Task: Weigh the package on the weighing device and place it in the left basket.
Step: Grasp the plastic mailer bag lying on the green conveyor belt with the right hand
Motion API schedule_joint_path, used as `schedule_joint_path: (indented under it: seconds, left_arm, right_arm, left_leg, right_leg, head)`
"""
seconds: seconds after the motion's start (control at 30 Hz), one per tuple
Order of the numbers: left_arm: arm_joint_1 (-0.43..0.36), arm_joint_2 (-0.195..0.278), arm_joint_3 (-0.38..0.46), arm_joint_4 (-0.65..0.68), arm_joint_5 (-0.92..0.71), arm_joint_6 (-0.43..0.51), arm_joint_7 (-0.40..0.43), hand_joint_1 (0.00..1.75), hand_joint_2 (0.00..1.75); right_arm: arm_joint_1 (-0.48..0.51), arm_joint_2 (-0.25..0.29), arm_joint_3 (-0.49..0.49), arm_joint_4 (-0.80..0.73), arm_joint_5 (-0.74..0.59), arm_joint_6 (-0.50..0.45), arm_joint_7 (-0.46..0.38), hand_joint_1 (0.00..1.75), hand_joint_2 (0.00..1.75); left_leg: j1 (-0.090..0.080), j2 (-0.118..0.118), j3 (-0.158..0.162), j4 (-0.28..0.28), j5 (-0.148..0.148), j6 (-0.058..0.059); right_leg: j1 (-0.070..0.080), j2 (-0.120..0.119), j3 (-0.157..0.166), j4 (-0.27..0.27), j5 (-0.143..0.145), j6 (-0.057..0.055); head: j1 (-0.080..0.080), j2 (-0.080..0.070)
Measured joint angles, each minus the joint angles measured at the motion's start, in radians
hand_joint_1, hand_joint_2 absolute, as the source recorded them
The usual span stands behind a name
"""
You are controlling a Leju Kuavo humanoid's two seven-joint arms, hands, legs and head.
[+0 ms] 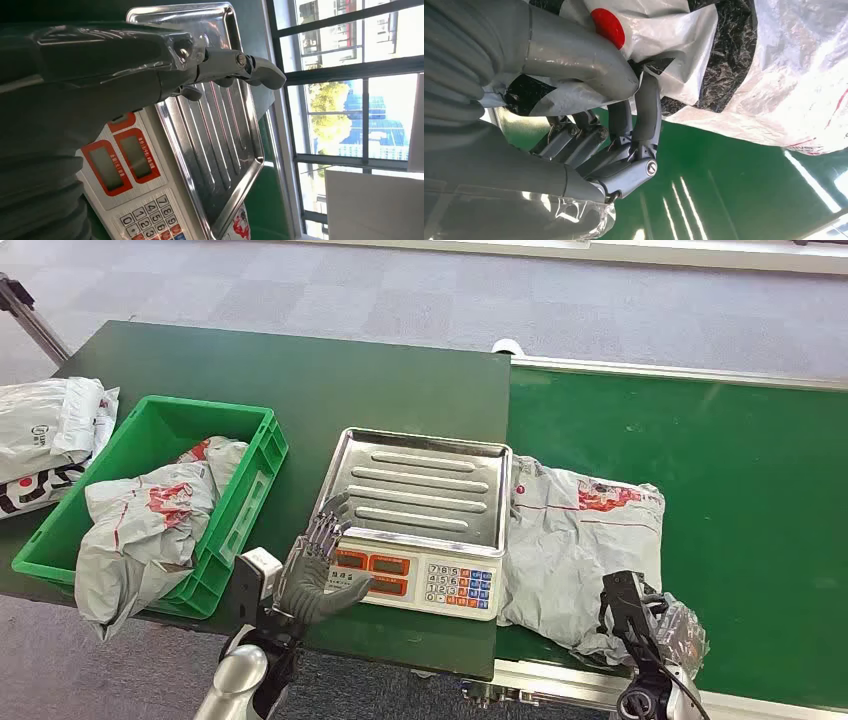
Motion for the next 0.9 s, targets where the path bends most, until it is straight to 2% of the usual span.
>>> schedule_joint_path:
  seconds: [0.17,0.47,0.53,0.63,0.8,0.9]
  left_arm:
    - [0.000,0.000,0.001,0.000,0.000,0.000,0.000,0.00,1.75]
    - [0.000,0.000,0.003,-0.001,0.000,0.003,-0.001,0.00,1.75]
    - [0.000,0.000,0.004,-0.001,0.000,0.005,-0.005,0.00,1.75]
    - [0.000,0.000,0.003,0.000,0.001,0.010,-0.017,0.00,1.75]
    - [-0.001,0.001,-0.005,0.004,0.002,0.020,-0.035,0.00,1.75]
    - [-0.004,0.001,-0.009,0.011,0.006,0.025,-0.050,0.00,1.75]
  right_arm:
    - [-0.001,0.000,0.003,0.000,-0.012,-0.001,-0.009,1.75,1.75]
    - [-0.004,0.001,0.003,-0.015,-0.140,-0.054,-0.112,1.75,1.75]
    - [-0.003,0.005,0.000,-0.032,-0.219,-0.076,-0.176,1.75,1.75]
    - [0.004,0.016,-0.015,-0.084,-0.425,-0.097,-0.318,1.75,1.75]
    - [0.022,0.035,-0.038,-0.172,-0.623,-0.095,-0.434,1.75,1.75]
    - [0.041,0.050,-0.051,-0.233,-0.791,-0.062,-0.516,1.75,1.75]
  left_leg:
    - [0.000,0.000,0.000,0.000,0.000,0.000]
    - [0.000,0.000,0.000,0.000,0.000,0.000]
    - [0.000,0.000,0.000,0.000,0.000,0.000]
    - [0.000,0.000,0.000,0.000,0.000,0.000]
    - [0.000,0.000,0.000,0.000,0.000,0.000]
    - [0.000,0.000,0.000,0.000,0.000,0.000]
  right_leg:
    - [0.000,0.000,0.000,0.000,0.000,0.000]
    - [0.000,0.000,0.000,0.000,0.000,0.000]
    - [0.000,0.000,0.000,0.000,0.000,0.000]
    - [0.000,0.000,0.000,0.000,0.000,0.000]
    - [0.000,0.000,0.000,0.000,0.000,0.000]
    - [0.000,0.000,-0.001,0.000,0.000,0.000]
  head:
    - [0.000,0.000]
    - [0.000,0.000]
    - [0.000,0.000]
    - [0.000,0.000]
    - [0.000,0.000]
    - [0.000,0.000]
